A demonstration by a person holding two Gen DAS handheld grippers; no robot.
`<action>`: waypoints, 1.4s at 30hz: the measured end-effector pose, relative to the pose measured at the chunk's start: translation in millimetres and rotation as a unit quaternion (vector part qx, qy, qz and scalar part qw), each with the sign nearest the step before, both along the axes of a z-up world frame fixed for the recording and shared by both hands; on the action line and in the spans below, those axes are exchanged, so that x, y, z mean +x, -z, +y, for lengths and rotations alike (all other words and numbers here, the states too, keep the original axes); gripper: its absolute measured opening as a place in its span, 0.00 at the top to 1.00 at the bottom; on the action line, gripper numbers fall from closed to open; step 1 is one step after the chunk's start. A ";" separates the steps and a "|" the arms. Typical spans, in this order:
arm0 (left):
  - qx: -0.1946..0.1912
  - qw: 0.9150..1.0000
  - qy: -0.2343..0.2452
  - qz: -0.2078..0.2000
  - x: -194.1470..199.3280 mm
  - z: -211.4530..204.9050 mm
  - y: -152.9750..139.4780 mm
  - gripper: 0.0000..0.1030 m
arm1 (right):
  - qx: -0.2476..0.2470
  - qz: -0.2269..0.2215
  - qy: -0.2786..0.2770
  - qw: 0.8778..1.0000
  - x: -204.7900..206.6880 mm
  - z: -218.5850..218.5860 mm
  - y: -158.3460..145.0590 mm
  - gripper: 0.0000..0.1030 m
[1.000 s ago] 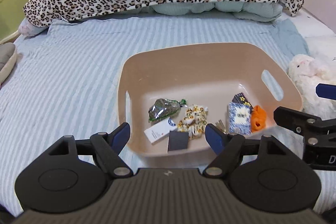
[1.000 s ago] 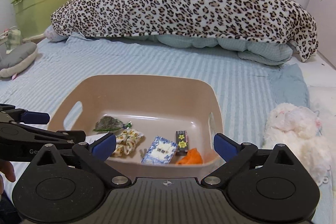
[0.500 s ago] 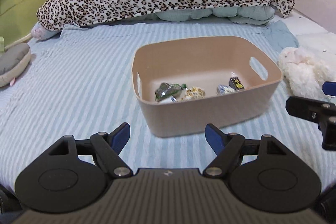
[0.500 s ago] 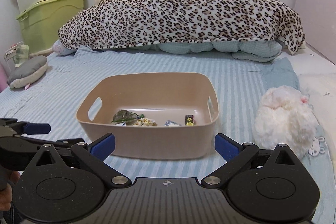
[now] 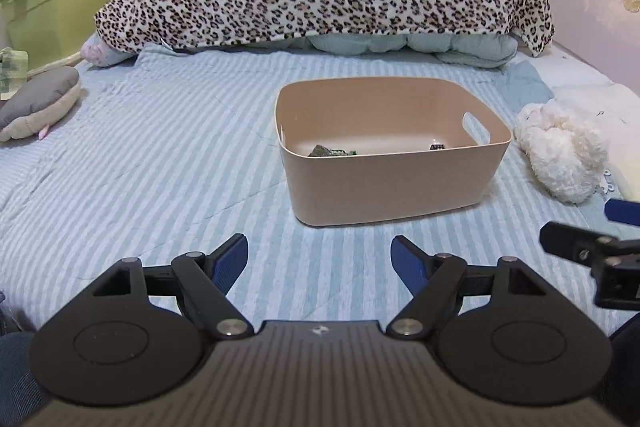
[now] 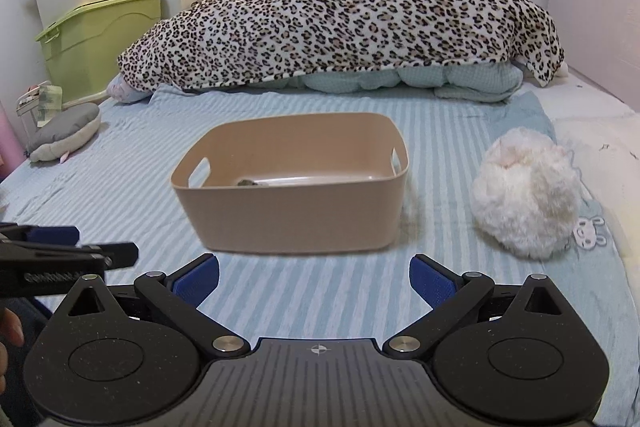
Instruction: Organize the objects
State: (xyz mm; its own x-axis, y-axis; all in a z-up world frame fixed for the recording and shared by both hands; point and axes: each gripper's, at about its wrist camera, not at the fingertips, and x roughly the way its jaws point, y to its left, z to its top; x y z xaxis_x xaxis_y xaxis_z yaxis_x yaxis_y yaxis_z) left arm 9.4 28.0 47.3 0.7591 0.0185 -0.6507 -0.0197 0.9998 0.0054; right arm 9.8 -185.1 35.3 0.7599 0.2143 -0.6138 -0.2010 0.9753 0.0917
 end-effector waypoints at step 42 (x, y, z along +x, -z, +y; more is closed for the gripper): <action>0.006 0.999 0.042 -0.026 -66.2 -12.6 -19.1 0.23 | -0.003 -0.014 -0.014 1.000 -57.9 6.5 -18.5 0.00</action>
State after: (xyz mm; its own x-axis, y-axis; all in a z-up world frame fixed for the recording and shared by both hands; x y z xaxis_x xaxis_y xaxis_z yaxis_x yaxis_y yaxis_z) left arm -56.9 15.4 66.4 0.7906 -0.0378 -0.6112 0.0627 0.9978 0.0194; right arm -48.0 -178.5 53.8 0.7708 0.2314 -0.5936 -0.2299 0.9700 0.0796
